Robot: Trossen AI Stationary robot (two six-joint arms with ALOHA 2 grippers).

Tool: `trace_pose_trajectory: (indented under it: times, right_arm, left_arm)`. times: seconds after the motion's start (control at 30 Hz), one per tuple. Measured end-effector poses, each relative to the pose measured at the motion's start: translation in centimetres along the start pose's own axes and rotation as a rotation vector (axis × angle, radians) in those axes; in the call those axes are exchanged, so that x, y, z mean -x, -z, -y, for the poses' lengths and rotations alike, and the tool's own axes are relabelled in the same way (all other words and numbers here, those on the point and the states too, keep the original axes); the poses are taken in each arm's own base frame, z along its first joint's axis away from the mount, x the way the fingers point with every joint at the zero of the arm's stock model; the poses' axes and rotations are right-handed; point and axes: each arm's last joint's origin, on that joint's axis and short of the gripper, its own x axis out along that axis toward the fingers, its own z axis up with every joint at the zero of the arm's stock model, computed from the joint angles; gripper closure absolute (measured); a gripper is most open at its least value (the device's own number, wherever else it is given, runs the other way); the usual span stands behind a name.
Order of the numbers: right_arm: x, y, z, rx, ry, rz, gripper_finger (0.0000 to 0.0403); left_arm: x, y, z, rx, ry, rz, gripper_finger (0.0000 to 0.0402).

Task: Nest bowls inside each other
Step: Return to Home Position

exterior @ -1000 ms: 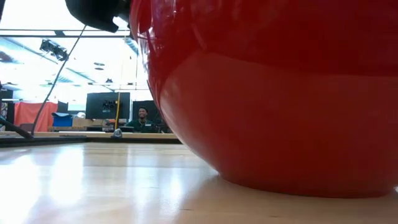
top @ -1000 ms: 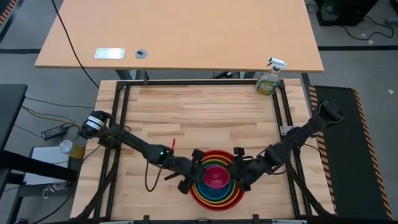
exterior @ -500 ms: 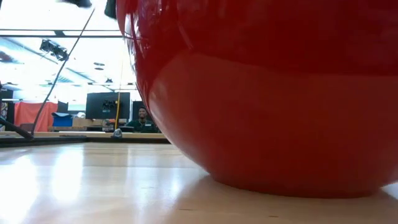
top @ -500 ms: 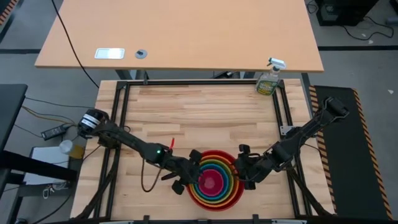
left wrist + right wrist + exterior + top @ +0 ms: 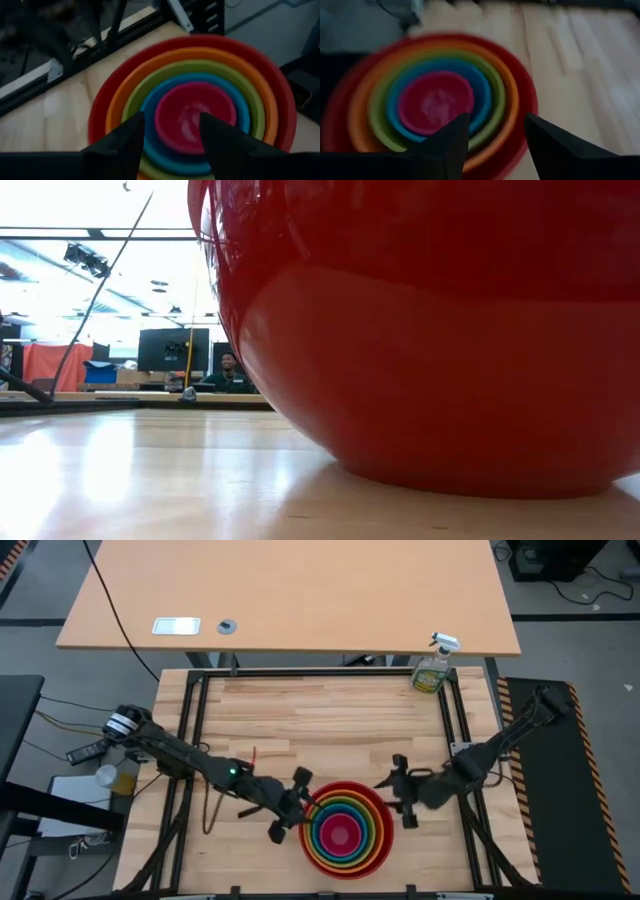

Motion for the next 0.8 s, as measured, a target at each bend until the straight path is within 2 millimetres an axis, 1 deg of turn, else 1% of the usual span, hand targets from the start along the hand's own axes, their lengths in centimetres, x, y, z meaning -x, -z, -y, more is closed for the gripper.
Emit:
trace_pose_trajectory:
  times: [0.1, 0.27, 0.33, 0.43, 0.53, 0.6, 0.67, 0.8]
  right_arm:
    - [1.4, 0.1, 1.6, -0.004, -0.033, 0.085, 0.0209]
    - [3.6, 0.8, 5.4, -0.059, -0.045, 0.154, 0.0221]
    - [4.6, 1.0, 6.9, -0.095, -0.048, 0.199, 0.0226]
    - [5.7, 2.0, 8.8, -0.13, -0.023, 0.233, 0.0232]
    - [6.8, 3.4, 10.0, -0.157, -0.011, 0.267, 0.0237]
    - [7.3, 4.5, 10.6, -0.174, 0.017, 0.298, 0.0238]
    - [7.7, 5.6, 11.0, -0.19, 0.035, 0.316, 0.0238]
    - [8.8, 7.0, 11.5, -0.215, 0.05, 0.362, 0.0238]
  left_arm:
    - [1.6, 1.0, -0.7, 0.037, -0.034, 0.013, 0.0209]
    - [5.2, 3.3, -2.1, 0.101, -0.115, 0.096, 0.0209]
    - [6.9, 4.6, -2.6, 0.131, -0.146, 0.11, 0.0209]
    - [9.1, 6.3, -3.1, 0.19, -0.201, 0.16, 0.0209]
    - [10.9, 7.8, -3.3, 0.239, -0.239, 0.197, 0.0209]
    - [12.0, 9.0, -3.0, 0.262, -0.252, 0.205, 0.0209]
    - [13.0, 10.0, -2.6, 0.279, -0.276, 0.234, 0.0209]
    - [14.8, 12.1, -1.8, 0.319, -0.343, 0.28, 0.0209]
